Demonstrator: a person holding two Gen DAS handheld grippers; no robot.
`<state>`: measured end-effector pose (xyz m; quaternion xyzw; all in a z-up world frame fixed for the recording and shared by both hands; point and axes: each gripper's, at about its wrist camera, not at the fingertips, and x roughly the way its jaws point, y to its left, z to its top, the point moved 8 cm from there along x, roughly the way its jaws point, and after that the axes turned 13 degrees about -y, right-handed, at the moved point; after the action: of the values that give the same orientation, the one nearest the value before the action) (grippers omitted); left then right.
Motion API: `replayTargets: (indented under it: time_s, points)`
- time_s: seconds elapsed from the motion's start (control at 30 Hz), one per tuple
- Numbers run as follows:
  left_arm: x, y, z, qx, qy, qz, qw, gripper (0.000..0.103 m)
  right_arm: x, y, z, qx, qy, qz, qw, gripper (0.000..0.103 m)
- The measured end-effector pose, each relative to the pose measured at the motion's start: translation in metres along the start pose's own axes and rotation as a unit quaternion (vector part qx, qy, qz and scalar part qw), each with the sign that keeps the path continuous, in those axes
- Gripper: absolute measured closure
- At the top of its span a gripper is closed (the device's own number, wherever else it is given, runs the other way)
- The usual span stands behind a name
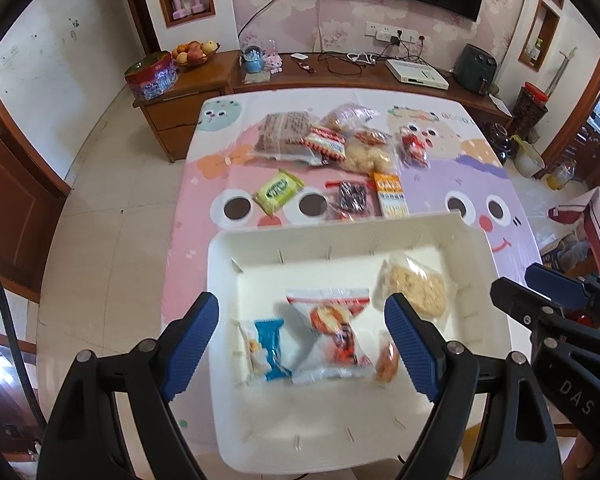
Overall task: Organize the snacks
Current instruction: 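Grasp the green packet with the left tool while the right tool grasps the orange OATS bar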
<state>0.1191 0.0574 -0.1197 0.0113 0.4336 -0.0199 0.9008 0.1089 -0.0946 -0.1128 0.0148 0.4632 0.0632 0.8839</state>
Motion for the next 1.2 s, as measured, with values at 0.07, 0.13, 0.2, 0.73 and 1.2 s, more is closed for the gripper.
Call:
replayTargets:
  time_s: [0.07, 0.13, 0.2, 0.73, 1.2]
  points:
    - [0.002, 0.006, 0.012, 0.001, -0.008, 0.003, 1.0000, 0.019, 0.006, 0.001, 0.009, 0.002, -0.002, -0.002, 1.000, 0.062]
    - [0.005, 0.013, 0.028, 0.007, -0.021, 0.008, 0.9997, 0.019, 0.009, -0.001, 0.022, 0.005, -0.008, -0.004, 1.000, 0.062]
    - [0.008, 0.017, 0.043, 0.012, -0.031, 0.010, 0.9994, 0.019, 0.013, -0.004, 0.036, 0.008, -0.016, -0.008, 1.000, 0.062]
    - [0.105, 0.038, 0.121, 0.066, -0.014, -0.028, 0.9973, 0.019, 0.121, -0.040, 0.105, 0.064, 0.037, 0.010, 0.997, 0.062]
    - [0.248, 0.030, 0.064, 0.095, 0.128, -0.046, 0.9862, 0.019, 0.237, -0.045, 0.053, 0.086, 0.161, 0.001, 0.983, 0.062]
